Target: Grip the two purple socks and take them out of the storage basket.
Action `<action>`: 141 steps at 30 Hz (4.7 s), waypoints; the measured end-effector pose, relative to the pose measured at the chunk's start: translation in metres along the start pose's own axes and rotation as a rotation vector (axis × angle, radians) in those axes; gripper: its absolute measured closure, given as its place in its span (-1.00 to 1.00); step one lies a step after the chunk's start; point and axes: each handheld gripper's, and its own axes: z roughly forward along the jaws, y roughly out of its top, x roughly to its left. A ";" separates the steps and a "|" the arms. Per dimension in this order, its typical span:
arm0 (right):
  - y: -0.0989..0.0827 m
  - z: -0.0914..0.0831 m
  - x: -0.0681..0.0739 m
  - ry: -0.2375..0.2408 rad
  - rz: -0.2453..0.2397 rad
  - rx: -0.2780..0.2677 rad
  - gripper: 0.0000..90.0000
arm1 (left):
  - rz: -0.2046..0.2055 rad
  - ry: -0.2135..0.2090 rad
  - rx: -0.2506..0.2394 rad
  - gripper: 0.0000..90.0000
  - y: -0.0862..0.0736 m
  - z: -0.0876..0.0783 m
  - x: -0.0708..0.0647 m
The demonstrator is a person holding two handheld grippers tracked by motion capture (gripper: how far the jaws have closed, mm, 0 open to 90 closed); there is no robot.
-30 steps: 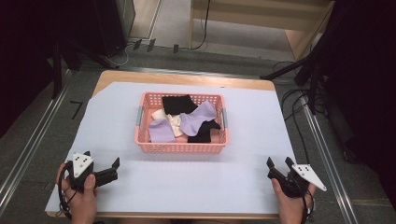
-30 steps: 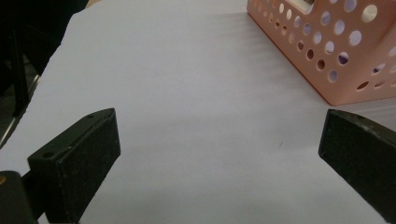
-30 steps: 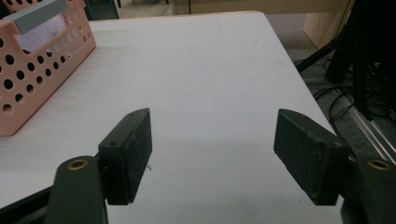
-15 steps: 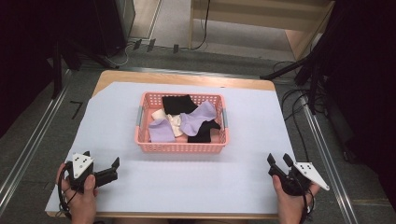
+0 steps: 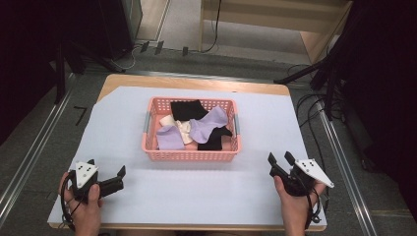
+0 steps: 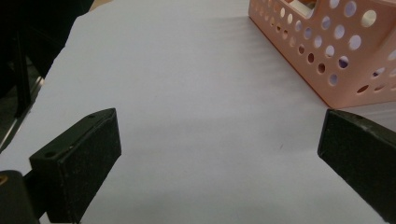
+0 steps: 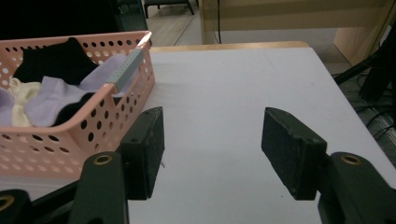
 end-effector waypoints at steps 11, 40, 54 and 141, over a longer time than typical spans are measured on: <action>0.018 0.021 0.032 0.025 -0.030 0.018 -0.06 | -0.003 -0.007 -0.005 -1.00 0.000 0.000 0.000; 0.053 0.090 0.127 0.164 -0.110 0.083 0.15 | 0.012 -0.020 0.008 -0.99 0.000 0.000 0.000; 0.059 0.123 0.142 0.170 -0.091 0.131 0.43 | 0.018 -0.019 0.015 -1.00 0.000 0.001 0.000; 0.095 0.101 0.164 0.254 -0.175 -0.169 0.97 | 0.019 -0.018 0.028 -0.99 0.001 0.003 0.000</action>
